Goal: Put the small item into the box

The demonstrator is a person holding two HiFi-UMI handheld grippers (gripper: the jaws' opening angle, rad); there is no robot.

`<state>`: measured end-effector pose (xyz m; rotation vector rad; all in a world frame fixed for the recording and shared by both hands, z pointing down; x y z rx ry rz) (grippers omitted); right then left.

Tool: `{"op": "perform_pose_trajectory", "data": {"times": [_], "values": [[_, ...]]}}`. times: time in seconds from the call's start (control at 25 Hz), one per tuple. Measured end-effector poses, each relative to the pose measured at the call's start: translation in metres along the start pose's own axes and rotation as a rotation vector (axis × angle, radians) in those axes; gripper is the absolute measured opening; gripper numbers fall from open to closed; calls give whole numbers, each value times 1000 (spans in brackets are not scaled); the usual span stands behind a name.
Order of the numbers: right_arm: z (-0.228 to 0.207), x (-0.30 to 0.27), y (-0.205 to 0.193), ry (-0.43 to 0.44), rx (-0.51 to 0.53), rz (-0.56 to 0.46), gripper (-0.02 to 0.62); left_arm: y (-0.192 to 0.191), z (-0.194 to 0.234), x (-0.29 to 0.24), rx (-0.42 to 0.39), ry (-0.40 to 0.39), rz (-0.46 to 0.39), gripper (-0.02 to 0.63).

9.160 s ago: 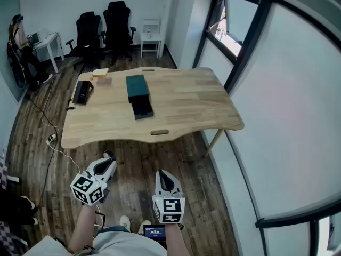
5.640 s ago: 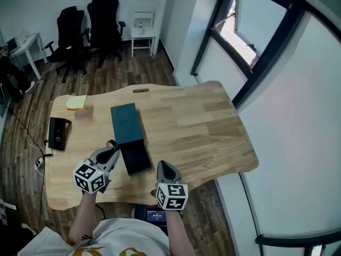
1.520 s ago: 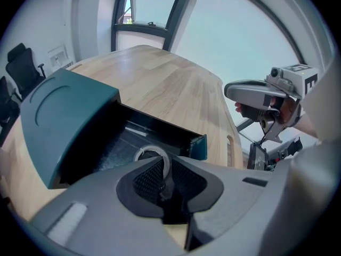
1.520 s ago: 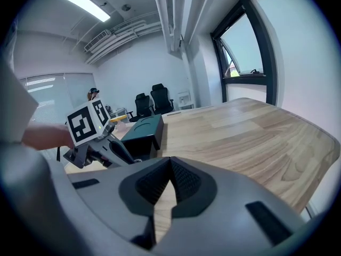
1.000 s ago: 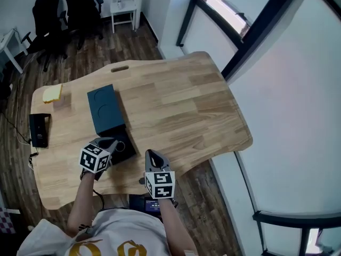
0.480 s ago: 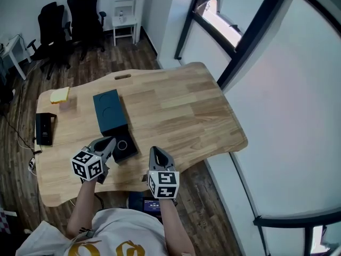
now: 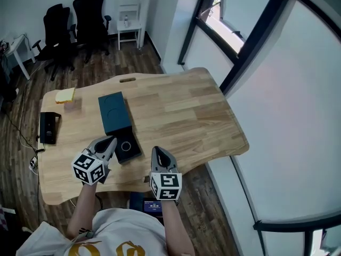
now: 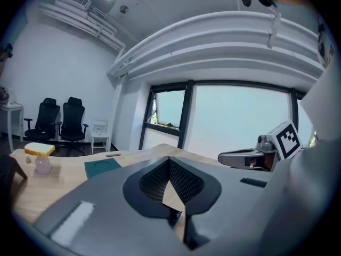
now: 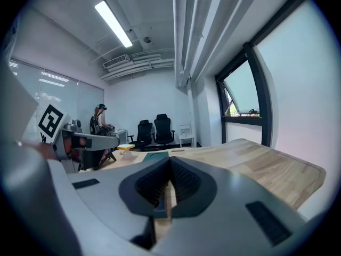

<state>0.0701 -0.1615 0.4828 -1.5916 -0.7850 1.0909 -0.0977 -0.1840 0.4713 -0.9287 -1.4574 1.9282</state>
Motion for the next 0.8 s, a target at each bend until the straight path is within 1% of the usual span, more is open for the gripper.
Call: {"op": "perform_pose_trajectory", "data": {"times": [0.12, 0.28, 0.48, 0.8], "values": [[-2, -2, 0, -1, 1, 0, 3, -4, 4, -2, 6, 13, 10, 2], [-4, -2, 1, 0, 10, 3, 3, -8, 4, -5, 31, 1, 7, 2], [-8, -6, -4, -2, 8, 19, 4, -11, 4, -11, 23, -5, 32, 2], [-17, -19, -10, 7, 19, 41, 3, -24, 17, -21, 34, 5, 62, 2]]}}
Point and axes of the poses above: the fingertips, and each gripper's own axes: x backward along the fingers, z to its left, y out of its top, the point moved 1 cm from there along x, backward along the fingers
